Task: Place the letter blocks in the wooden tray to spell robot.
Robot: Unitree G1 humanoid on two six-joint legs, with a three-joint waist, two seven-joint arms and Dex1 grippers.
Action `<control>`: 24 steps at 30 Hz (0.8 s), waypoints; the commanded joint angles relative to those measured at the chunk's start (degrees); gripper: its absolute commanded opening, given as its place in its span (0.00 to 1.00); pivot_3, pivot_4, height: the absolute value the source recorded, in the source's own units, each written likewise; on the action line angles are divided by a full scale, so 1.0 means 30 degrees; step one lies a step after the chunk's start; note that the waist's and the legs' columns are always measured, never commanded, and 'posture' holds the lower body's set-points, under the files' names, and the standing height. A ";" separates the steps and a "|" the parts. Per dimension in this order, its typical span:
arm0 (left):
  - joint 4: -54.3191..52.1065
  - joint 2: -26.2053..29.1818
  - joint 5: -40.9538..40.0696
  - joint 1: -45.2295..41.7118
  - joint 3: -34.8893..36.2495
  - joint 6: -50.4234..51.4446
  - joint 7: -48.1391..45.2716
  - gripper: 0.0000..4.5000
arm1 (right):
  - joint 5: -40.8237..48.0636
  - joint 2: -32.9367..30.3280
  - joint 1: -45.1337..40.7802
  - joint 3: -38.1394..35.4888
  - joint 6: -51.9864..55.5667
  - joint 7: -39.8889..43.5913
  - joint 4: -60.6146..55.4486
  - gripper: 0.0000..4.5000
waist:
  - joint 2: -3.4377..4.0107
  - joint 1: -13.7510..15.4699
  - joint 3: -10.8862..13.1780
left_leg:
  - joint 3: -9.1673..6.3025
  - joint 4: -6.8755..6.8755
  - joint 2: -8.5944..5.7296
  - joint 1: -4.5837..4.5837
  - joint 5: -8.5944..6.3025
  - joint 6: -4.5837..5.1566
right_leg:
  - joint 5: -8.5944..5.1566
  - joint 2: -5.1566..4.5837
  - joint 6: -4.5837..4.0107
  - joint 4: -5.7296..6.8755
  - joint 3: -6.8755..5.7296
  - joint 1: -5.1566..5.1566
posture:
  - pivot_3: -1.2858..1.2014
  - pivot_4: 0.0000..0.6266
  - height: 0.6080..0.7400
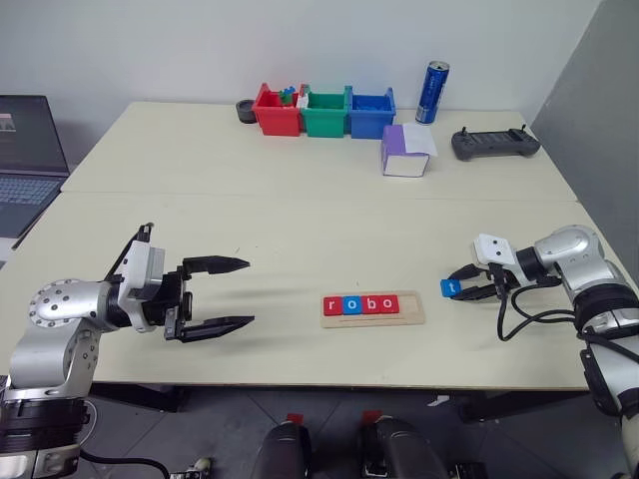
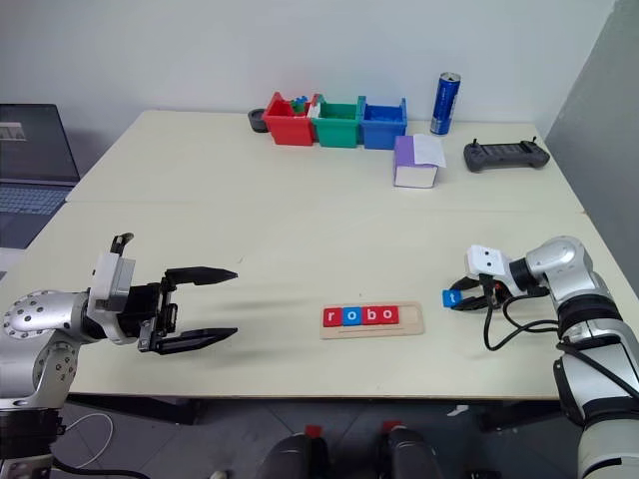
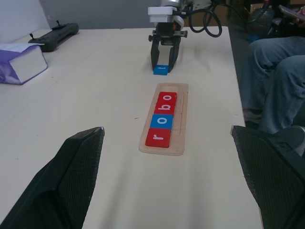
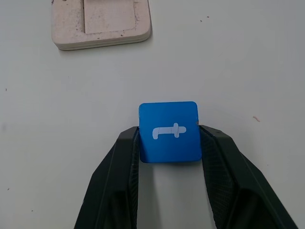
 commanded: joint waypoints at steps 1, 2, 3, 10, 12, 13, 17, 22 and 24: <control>-0.0392 0.0257 -0.0280 -0.0115 0.0429 -0.0066 0.0097 1.00 | 0.2112 -0.0603 0.0156 -0.0794 0.2819 0.1604 -0.4530 0.32 | 0.0014 -0.0017 0.0009 | 0.0001 -0.0001 0.0001 -0.0002 0.0000 -0.0001 | 0.0000 0.0000 0.0000 0.0002 0.0001 -0.0004 | 0.52 0.24 1.00; -0.0359 0.0246 -0.0251 -0.0127 0.0385 -0.0092 0.0067 1.00 | 0.2973 -0.0924 0.0998 -0.0604 0.4141 0.1641 -0.7049 0.32 | 0.0019 -0.0021 0.0011 | -0.0001 -0.0005 0.0006 -0.0009 0.0001 -0.0002 | 0.0000 0.0000 -0.0001 0.0003 0.0001 -0.0011 | 0.52 0.24 1.00; -0.0339 0.0237 -0.0228 -0.0143 0.0347 -0.0106 0.0052 1.00 | 0.3564 -0.1184 0.1642 -0.0495 0.5182 0.1659 -0.8928 0.32 | 0.0023 0.0000 0.0009 | 0.0001 -0.0004 0.0010 -0.0006 0.0001 -0.0002 | 0.0000 0.0001 -0.0001 0.0010 0.0002 -0.0017 | 0.52 0.24 1.00; -0.0210 0.0060 -0.0076 -0.0275 -0.0089 -0.0221 -0.0175 1.00 | 0.4179 -0.0906 0.4011 -0.0143 1.0654 -0.0559 -1.6981 0.32 | 0.0026 0.0045 0.0011 | -0.0023 -0.0007 0.0012 -0.0019 -0.0042 0.0066 | -0.0002 0.0000 0.0000 0.0005 -0.0029 -0.0019 | 0.52 0.24 1.00; -0.0137 0.0066 -0.0055 -0.0314 -0.0125 -0.0290 -0.0259 1.00 | 0.3836 -0.0745 0.4031 0.0087 1.1093 -0.0919 -1.7279 0.32 | 0.0025 0.0065 0.0010 | -0.0023 -0.0004 0.0009 -0.0018 -0.0042 0.0068 | -0.0002 -0.0001 0.0001 0.0000 -0.0029 -0.0018 | 0.52 0.24 1.00; -0.0100 0.0072 -0.0043 -0.0318 -0.0138 -0.0325 -0.0283 1.00 | 0.3589 -0.0719 0.4042 0.0231 1.1075 -0.1042 -1.7270 0.32 | 0.0025 0.0075 0.0010 | -0.0024 -0.0002 0.0009 -0.0016 -0.0042 0.0069 | -0.0002 -0.0001 0.0001 0.0000 -0.0030 -0.0015 | 0.52 0.24 1.00; -0.0088 0.0046 0.0014 -0.0285 -0.0190 -0.0426 -0.0255 1.00 | 0.3426 -0.0516 0.4071 0.0532 1.1220 -0.1139 -1.7039 0.32 | 0.0025 0.0065 0.0011 | -0.0023 -0.0004 0.0010 -0.0018 -0.0042 0.0069 | -0.0003 -0.0001 0.0001 0.0000 -0.0029 -0.0018 | 0.52 0.24 1.00; -0.0224 -0.0071 0.0017 -0.0142 -0.0117 -0.0471 -0.0053 1.00 | 0.2629 -0.0515 0.4121 0.1199 1.0582 -0.1048 -1.5872 0.32 | 0.0025 0.0062 0.0010 | -0.0020 -0.0007 0.0007 -0.0022 -0.0041 0.0068 | -0.0003 0.0000 0.0000 -0.0001 -0.0030 -0.0023 | 0.52 0.24 1.00; -0.0281 -0.0089 0.0017 -0.0064 -0.0080 -0.0469 -0.0010 1.00 | 0.2371 -0.0440 0.4044 0.1404 1.0466 -0.1056 -1.5685 0.32 | 0.0025 0.0058 0.0011 | -0.0019 -0.0002 0.0006 -0.0023 -0.0041 0.0068 | -0.0003 0.0000 0.0000 -0.0001 -0.0028 -0.0022 | 0.52 0.24 1.00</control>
